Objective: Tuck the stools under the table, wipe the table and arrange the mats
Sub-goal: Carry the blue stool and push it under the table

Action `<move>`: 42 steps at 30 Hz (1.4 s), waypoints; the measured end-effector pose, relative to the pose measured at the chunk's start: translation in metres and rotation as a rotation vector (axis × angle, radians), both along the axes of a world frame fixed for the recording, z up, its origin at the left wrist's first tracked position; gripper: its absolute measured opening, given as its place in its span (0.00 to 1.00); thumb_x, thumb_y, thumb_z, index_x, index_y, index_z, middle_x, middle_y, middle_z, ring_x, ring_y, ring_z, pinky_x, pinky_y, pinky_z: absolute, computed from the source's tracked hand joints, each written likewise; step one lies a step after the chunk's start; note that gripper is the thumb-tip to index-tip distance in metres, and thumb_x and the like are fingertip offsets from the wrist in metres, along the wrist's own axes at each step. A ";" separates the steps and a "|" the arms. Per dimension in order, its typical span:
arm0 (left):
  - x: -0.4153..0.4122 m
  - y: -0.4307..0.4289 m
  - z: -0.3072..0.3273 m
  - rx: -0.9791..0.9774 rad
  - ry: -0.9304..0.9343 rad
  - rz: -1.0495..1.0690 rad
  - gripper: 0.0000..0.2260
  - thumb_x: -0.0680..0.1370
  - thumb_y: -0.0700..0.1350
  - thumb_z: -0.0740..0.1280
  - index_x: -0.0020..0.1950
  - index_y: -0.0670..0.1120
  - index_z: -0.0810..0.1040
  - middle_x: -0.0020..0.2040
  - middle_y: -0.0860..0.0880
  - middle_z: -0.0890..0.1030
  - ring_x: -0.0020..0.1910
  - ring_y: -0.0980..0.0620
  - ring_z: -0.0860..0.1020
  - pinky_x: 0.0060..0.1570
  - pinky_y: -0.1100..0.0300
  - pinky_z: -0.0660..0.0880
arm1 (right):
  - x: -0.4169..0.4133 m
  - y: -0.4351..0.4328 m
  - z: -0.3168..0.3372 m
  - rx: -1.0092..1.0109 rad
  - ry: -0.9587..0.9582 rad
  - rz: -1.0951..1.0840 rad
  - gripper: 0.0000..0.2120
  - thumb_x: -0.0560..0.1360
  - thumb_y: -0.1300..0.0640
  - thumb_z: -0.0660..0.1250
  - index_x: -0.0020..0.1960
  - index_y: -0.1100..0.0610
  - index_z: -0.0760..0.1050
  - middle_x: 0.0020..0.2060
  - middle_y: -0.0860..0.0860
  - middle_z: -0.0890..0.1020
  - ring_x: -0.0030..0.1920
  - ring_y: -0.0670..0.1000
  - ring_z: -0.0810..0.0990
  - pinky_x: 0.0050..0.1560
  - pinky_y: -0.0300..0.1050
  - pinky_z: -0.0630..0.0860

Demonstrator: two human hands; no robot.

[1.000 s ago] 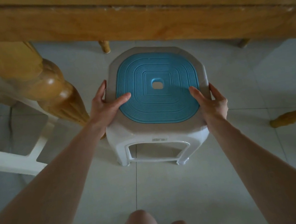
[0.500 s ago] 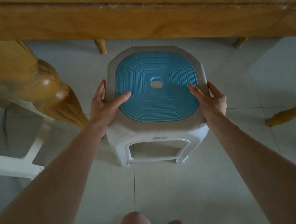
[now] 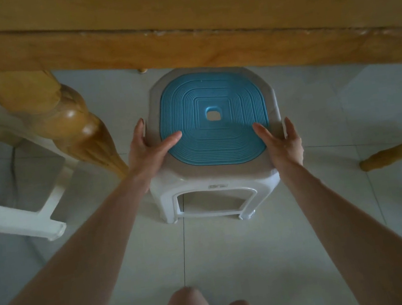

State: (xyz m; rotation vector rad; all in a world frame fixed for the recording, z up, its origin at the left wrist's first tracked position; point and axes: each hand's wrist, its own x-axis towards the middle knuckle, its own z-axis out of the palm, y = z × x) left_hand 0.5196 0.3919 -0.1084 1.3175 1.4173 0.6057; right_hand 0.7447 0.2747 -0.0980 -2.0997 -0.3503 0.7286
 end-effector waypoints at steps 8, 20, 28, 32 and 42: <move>-0.006 -0.040 -0.015 -0.092 -0.046 0.061 0.61 0.50 0.69 0.78 0.75 0.58 0.50 0.70 0.53 0.66 0.67 0.52 0.69 0.67 0.47 0.68 | -0.027 -0.024 0.000 -0.012 0.005 -0.012 0.44 0.68 0.41 0.73 0.77 0.48 0.55 0.70 0.50 0.71 0.69 0.54 0.69 0.67 0.47 0.65; -0.003 -0.037 -0.013 -0.074 -0.053 0.065 0.59 0.51 0.69 0.77 0.75 0.58 0.51 0.71 0.53 0.66 0.68 0.51 0.69 0.67 0.47 0.67 | -0.024 -0.021 -0.003 -0.008 -0.025 -0.010 0.45 0.69 0.41 0.73 0.77 0.50 0.54 0.72 0.50 0.68 0.71 0.54 0.66 0.68 0.46 0.63; -0.017 -0.071 0.039 -0.015 0.016 0.088 0.49 0.65 0.56 0.77 0.78 0.53 0.50 0.76 0.48 0.57 0.74 0.50 0.58 0.68 0.56 0.57 | -0.047 -0.046 0.040 0.040 -0.019 0.027 0.42 0.70 0.43 0.73 0.76 0.51 0.56 0.72 0.51 0.67 0.72 0.50 0.64 0.65 0.40 0.61; -0.039 -0.104 0.083 -0.037 0.011 0.065 0.49 0.63 0.61 0.77 0.77 0.52 0.56 0.75 0.50 0.62 0.74 0.52 0.60 0.71 0.55 0.57 | -0.068 -0.067 0.082 0.045 0.012 0.066 0.38 0.71 0.44 0.72 0.75 0.52 0.60 0.73 0.50 0.66 0.73 0.49 0.63 0.70 0.42 0.60; -0.120 -0.147 0.215 -0.061 -0.010 0.228 0.36 0.68 0.51 0.76 0.73 0.54 0.63 0.65 0.56 0.71 0.66 0.54 0.68 0.64 0.54 0.67 | -0.142 -0.069 0.210 0.017 0.033 0.263 0.27 0.73 0.42 0.68 0.69 0.51 0.70 0.63 0.48 0.76 0.60 0.49 0.75 0.57 0.43 0.69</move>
